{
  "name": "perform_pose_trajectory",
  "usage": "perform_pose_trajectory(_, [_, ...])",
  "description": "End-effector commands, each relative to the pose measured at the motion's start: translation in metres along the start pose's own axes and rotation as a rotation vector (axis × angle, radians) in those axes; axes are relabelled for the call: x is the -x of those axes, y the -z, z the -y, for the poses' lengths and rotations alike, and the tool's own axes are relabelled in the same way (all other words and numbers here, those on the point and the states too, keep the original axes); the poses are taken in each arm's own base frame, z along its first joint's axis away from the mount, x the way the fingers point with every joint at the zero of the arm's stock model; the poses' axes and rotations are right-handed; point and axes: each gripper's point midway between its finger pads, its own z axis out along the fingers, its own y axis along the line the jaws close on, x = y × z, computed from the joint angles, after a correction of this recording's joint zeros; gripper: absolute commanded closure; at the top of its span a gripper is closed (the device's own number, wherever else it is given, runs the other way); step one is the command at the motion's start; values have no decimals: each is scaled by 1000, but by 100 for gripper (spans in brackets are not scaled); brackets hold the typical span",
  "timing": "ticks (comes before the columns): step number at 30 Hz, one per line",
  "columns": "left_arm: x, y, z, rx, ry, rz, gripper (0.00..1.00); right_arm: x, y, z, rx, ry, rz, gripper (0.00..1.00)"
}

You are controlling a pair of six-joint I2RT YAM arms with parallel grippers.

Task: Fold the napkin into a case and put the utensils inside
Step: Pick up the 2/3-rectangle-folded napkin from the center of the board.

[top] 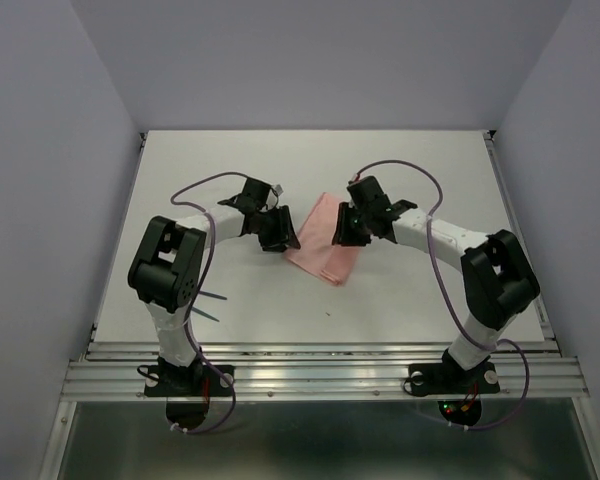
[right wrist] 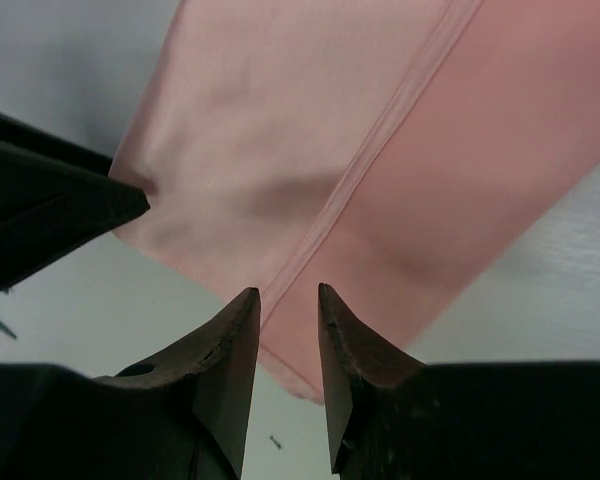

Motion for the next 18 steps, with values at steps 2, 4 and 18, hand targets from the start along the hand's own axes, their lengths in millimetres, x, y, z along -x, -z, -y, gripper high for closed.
perform_pose_trajectory(2, [-24,20,22,-83,-46,-17,46,-47,3,-6,-6,5,-92,65])
perform_pose_trajectory(4, [-32,22,14,-57,-32,-20,46,-57,3,-2,-19,2,-107,65])
perform_pose_trajectory(18, [-40,16,14,-78,-1,-58,64,-91,-3,5,-35,23,-174,76])
